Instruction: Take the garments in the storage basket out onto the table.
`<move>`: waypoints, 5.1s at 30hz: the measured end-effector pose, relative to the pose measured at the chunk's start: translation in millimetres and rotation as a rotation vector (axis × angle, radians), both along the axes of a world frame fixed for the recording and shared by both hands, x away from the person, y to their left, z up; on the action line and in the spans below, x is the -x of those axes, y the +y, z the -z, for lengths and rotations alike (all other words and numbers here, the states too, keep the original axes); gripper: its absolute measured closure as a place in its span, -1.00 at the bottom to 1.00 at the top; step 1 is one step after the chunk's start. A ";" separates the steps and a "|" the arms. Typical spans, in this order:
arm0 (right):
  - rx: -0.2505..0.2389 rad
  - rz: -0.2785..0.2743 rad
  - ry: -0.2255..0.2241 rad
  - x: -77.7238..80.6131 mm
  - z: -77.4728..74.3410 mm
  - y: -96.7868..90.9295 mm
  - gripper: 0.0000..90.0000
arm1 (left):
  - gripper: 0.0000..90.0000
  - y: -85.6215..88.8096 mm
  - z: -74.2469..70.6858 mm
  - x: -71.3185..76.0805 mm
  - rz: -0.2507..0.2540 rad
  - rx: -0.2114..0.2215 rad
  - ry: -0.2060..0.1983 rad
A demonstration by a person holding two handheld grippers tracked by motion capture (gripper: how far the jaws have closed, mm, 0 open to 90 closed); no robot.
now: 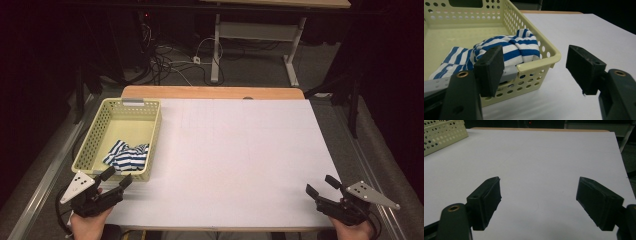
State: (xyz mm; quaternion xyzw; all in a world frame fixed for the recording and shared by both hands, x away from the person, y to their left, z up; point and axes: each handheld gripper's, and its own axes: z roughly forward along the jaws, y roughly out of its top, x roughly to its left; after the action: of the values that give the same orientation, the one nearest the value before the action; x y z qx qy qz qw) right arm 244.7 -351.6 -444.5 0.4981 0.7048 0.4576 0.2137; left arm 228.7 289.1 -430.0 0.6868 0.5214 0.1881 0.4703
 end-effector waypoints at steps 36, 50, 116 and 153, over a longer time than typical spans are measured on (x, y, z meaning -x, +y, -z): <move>-0.002 -0.013 0.011 -1.8 0.7 0.1 -0.53 | -0.32 -1.2 -12.9 0.8 -0.001 0.022 -0.045; 0.010 -0.015 0.011 -2.3 0.5 1.8 -0.52 | -0.33 -8.4 -22.2 -8.8 0.015 0.028 -0.051; 0.019 -0.048 0.005 -8.0 3.2 7.8 -0.55 | -0.34 -58.2 -49.4 -82.4 0.152 -0.019 -0.062; 0.015 -0.056 0.005 -9.9 3.4 8.7 -0.55 | -0.48 -42.7 -47.1 -127.9 0.091 -0.288 0.258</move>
State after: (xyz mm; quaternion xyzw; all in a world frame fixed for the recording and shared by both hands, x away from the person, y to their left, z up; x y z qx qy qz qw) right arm 254.6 -343.0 -447.8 0.4775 0.7226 0.4568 0.2029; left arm 356.5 246.5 -382.9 0.7882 0.5135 0.1497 0.3044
